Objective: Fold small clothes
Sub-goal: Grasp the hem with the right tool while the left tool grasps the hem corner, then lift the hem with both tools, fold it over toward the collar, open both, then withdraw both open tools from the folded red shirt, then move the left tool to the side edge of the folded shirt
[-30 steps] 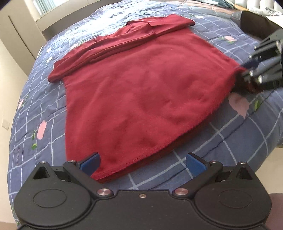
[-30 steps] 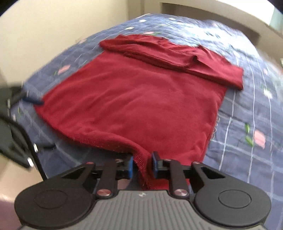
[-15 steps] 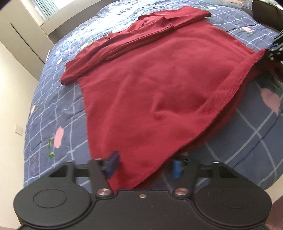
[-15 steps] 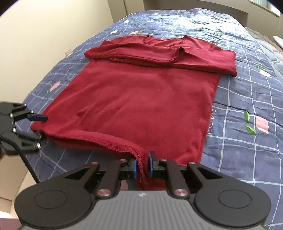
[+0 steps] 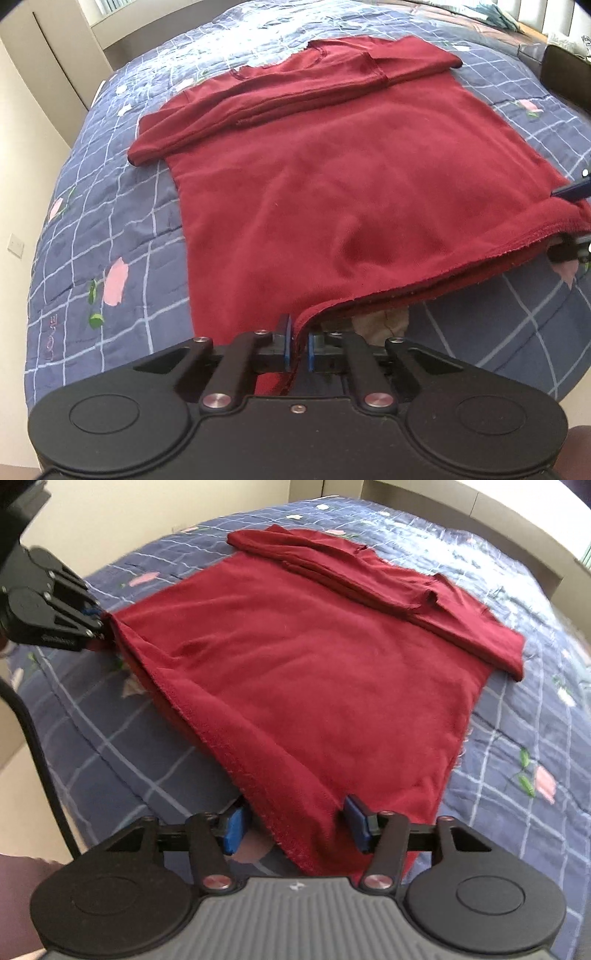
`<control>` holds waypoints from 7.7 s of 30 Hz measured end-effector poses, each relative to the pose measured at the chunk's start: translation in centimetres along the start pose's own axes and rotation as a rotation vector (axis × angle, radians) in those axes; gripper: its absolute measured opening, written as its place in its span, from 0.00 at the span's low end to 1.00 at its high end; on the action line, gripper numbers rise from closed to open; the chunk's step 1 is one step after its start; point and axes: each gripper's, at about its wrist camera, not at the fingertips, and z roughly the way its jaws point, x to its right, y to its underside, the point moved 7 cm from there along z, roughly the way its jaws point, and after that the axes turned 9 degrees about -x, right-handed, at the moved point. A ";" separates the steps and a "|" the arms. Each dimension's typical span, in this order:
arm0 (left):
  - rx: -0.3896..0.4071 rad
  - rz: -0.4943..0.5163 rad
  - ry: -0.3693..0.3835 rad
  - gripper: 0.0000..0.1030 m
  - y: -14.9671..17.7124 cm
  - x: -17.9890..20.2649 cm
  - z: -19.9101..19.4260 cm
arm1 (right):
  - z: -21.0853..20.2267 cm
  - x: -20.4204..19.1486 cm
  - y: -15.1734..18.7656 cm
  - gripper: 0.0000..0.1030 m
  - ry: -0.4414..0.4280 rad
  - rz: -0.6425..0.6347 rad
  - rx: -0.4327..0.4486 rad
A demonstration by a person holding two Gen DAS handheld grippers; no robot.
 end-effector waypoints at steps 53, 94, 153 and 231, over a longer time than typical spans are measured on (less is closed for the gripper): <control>0.148 0.042 0.019 0.04 -13.2 -3.7 -14.4 | -11.4 14.2 -12.4 0.07 0.059 0.256 0.082; -0.113 -0.356 0.165 0.89 -27.0 -16.8 3.0 | 3.2 22.5 -24.6 1.00 0.029 0.251 -0.043; -0.207 -0.719 0.071 0.99 -8.4 -4.4 -8.7 | -13.4 12.7 -2.4 1.00 0.006 0.769 0.014; 0.059 -0.919 0.176 0.99 -6.7 -12.7 8.1 | 9.6 5.3 -15.5 1.00 0.169 0.268 0.309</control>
